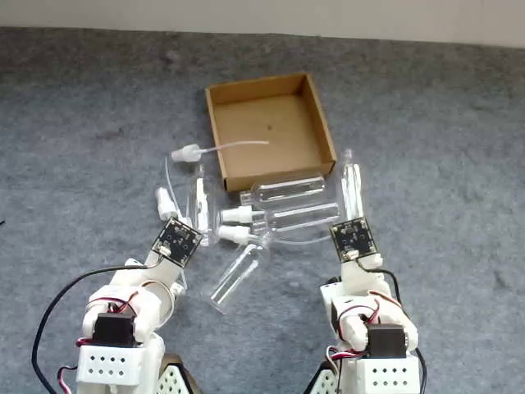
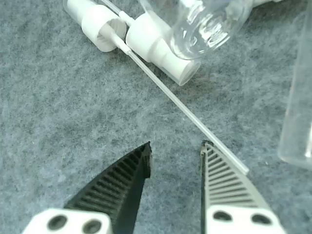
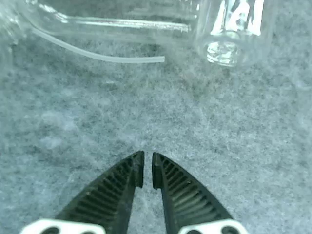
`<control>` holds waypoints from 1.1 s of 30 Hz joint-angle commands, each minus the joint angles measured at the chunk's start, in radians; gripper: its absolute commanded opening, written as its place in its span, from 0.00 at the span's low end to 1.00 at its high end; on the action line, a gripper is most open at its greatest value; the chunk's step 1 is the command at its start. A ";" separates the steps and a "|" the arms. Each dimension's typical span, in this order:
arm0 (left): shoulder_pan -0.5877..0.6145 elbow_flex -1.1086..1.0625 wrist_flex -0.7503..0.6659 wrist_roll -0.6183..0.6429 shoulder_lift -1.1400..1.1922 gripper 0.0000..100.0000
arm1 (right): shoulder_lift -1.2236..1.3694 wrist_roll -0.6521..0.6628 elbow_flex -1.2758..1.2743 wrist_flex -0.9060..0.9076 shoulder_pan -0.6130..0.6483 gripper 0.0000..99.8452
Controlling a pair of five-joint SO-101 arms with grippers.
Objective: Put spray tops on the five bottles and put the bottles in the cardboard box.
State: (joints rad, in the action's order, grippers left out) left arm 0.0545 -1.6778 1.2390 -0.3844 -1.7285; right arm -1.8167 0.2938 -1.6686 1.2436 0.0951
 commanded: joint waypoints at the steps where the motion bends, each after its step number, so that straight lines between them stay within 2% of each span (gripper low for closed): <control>1: -0.016 -0.022 -0.038 -0.003 -0.013 0.13 | -0.012 0.008 -0.163 -0.001 -0.007 0.02; 4: 0.018 -0.022 -0.098 -0.006 -0.013 0.13 | -0.013 0.009 -0.162 -0.025 -0.010 0.02; 8: 0.134 -0.022 -0.146 -0.006 -0.013 0.13 | -0.013 0.009 -0.162 -0.124 -0.010 0.02; 13: 0.208 -0.022 -0.144 -0.006 -0.013 0.13 | -0.013 0.009 -0.162 -0.199 -0.010 0.02; 20: 0.202 -0.022 -0.143 -0.006 -0.012 0.13 | -0.012 0.009 -0.162 -0.199 -0.016 0.02; 23: 0.202 -0.022 -0.143 -0.006 -0.012 0.13 | -0.012 0.057 -0.139 -0.200 -0.073 0.02; 26: 0.202 -0.022 -0.143 -0.006 -0.012 0.13 | -0.010 0.135 -0.048 -0.197 -0.097 0.02; 29: 0.202 -0.022 -0.143 -0.006 -0.012 0.13 | -0.002 0.137 0.077 -0.151 -0.099 0.03; 33: 0.202 -0.022 -0.141 -0.006 -0.012 0.13 | 0.012 0.141 0.274 -0.064 -0.097 0.09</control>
State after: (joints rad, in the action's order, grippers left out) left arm 0.2463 -1.6778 1.1132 -0.3844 -1.7285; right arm -1.8182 0.4212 -1.5597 1.1393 0.0107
